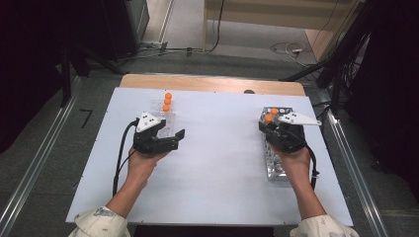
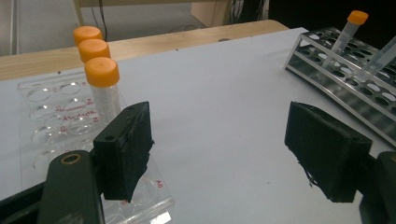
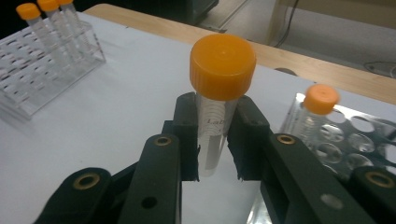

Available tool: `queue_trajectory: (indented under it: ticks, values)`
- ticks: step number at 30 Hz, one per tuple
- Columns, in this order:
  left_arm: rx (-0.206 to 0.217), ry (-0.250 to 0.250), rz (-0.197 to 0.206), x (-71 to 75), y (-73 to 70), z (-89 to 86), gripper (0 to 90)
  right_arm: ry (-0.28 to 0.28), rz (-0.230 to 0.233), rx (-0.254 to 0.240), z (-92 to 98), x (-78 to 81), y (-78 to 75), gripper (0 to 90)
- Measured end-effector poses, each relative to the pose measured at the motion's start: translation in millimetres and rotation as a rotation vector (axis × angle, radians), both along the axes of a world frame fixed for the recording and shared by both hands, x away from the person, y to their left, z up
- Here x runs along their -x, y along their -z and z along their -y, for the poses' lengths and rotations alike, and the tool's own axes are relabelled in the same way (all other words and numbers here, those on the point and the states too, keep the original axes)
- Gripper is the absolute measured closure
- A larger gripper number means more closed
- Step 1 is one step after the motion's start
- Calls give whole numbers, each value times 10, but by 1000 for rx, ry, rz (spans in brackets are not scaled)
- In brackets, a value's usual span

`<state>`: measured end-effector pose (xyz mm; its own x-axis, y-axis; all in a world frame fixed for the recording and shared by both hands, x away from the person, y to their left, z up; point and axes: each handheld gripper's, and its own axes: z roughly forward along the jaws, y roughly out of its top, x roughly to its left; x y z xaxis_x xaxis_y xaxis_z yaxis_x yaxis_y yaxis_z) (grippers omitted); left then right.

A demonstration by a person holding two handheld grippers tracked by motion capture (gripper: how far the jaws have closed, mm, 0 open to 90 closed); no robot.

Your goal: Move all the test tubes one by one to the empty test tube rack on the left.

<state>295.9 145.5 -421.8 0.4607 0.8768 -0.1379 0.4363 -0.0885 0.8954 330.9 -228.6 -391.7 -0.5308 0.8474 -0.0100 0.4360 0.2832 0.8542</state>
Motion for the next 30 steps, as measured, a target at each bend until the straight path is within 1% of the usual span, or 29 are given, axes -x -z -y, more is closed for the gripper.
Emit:
queue_trajectory:
  ticks: [5,10,13,16,17,19,25,28,30]
  values:
    - [0,14,5,22,-16,41,241,-51,-9,0,-158,27,29,719]
    - [11,27,10,45,-35,70,241,-103,-38,-2,-311,53,91,719]
    - [12,38,13,61,-45,92,241,-131,-48,2,-406,76,133,719]
    - [16,56,12,77,-50,126,241,-165,-56,10,-501,106,168,719]
    - [16,60,14,84,-53,140,241,-177,-61,6,-529,116,179,719]
    - [10,71,14,100,-61,168,241,-192,-66,12,-581,133,201,719]
    - [14,108,22,144,-84,252,241,-233,-90,28,-713,158,302,719]
    - [16,129,21,162,-87,298,241,-257,-83,38,-795,183,340,719]
    - [10,144,22,178,-84,339,241,-277,-88,48,-859,202,368,719]
